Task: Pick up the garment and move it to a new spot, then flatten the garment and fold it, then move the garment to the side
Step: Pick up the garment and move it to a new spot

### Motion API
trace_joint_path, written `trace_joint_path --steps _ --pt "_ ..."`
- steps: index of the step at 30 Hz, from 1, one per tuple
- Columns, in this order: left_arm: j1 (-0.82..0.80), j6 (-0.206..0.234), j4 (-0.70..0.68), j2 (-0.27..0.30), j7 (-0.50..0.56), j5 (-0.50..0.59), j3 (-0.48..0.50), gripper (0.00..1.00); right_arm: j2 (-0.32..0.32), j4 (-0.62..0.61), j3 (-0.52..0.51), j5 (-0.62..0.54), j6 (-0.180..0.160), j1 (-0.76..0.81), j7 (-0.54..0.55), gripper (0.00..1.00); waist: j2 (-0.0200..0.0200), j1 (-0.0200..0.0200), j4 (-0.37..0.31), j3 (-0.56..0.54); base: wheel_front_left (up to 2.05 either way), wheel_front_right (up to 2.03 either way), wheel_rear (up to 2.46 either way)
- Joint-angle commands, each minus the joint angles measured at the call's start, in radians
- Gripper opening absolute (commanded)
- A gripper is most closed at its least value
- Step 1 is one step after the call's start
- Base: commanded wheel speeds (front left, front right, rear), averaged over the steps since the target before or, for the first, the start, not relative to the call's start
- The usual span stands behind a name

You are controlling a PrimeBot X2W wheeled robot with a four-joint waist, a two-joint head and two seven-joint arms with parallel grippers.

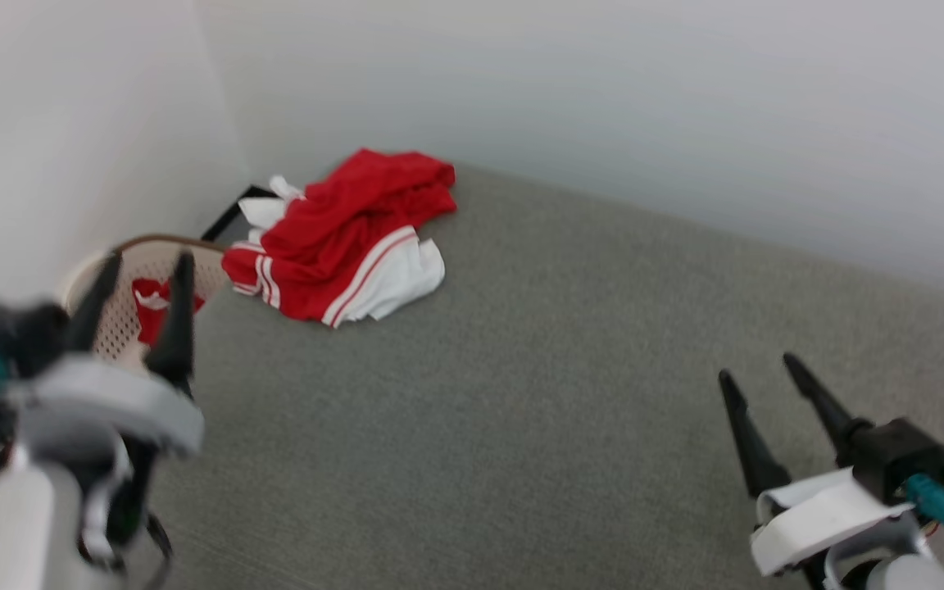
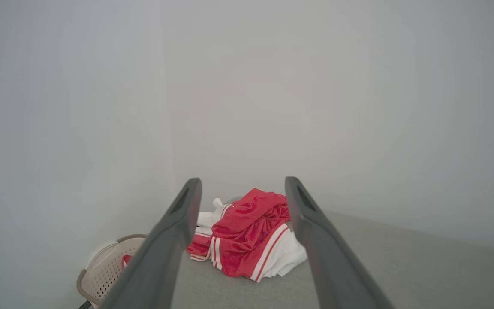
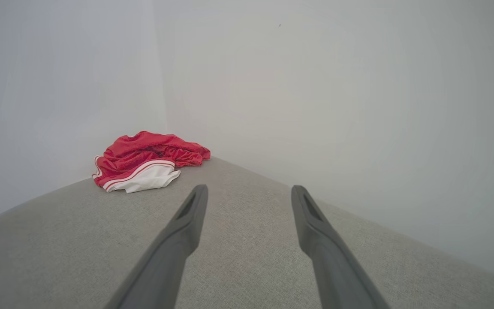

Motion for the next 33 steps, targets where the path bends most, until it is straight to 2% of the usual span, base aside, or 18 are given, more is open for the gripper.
trace_joint_path --steps 1,10,16,25,33 --pt "-0.052 -0.008 0.025 0.009 0.021 -0.010 0.001 1.00 -0.014 -0.022 -0.003 -0.011 0.000 -0.018 0.011 1.00 0.0000 0.0000 -0.067 0.122 0.00 0.00 0.00" --pt "-0.365 -0.052 0.216 0.048 0.135 -0.130 0.020 1.00 -0.085 -0.176 -0.031 -0.017 0.000 -0.075 0.084 1.00 0.0000 0.0000 -0.128 0.345 0.00 0.00 0.00" --pt "-0.492 -0.062 0.378 0.074 0.221 -0.157 0.002 1.00 -0.109 -0.248 -0.041 -0.018 0.000 -0.102 0.114 1.00 0.0000 0.0000 -0.156 0.438 0.00 0.00 0.00" --pt "-0.696 -0.060 0.689 0.083 0.343 -0.179 -0.030 1.00 -0.151 -0.367 -0.060 -0.015 0.000 -0.135 0.174 1.00 0.0000 0.0000 -0.184 0.570 0.00 0.00 0.00" --pt "-0.807 -0.029 0.936 0.092 0.396 -0.129 -0.086 1.00 -0.176 -0.450 -0.061 -0.008 0.000 -0.157 0.227 1.00 0.0000 0.0000 -0.209 0.637 0.00 0.00 0.00"
